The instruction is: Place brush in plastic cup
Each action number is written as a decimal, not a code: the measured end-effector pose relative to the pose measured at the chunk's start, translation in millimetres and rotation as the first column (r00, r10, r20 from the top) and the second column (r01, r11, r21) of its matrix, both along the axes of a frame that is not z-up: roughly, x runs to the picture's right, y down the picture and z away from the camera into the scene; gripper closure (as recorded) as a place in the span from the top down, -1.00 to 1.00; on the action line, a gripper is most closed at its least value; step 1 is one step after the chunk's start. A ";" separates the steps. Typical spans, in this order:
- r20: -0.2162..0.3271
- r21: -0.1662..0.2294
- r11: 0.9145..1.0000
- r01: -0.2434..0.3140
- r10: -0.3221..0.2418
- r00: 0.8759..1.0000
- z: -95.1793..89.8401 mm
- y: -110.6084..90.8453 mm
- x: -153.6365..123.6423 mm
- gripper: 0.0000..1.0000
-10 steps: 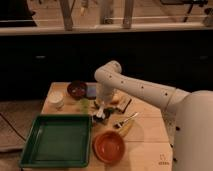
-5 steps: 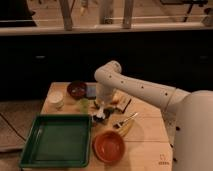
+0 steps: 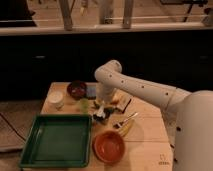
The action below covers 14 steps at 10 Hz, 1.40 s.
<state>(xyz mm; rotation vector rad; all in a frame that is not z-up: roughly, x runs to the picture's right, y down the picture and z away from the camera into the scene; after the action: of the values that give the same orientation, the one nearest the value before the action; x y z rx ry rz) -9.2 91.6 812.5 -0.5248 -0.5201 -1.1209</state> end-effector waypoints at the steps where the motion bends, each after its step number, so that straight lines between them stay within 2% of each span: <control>1: 0.000 0.003 1.000 -0.003 0.003 1.000 0.3 -3.3 -4.9 -1.00; 9: 0.006 -0.002 1.000 0.016 -0.016 1.000 6.7 -18.8 -63.6 -1.00; 14: -0.027 0.007 1.000 -0.017 0.017 0.999 14.4 -29.5 -77.6 -1.00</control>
<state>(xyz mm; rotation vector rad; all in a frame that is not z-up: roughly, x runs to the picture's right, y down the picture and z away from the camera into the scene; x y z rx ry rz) -86.8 62.2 827.0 -0.5279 -0.4961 -1.0978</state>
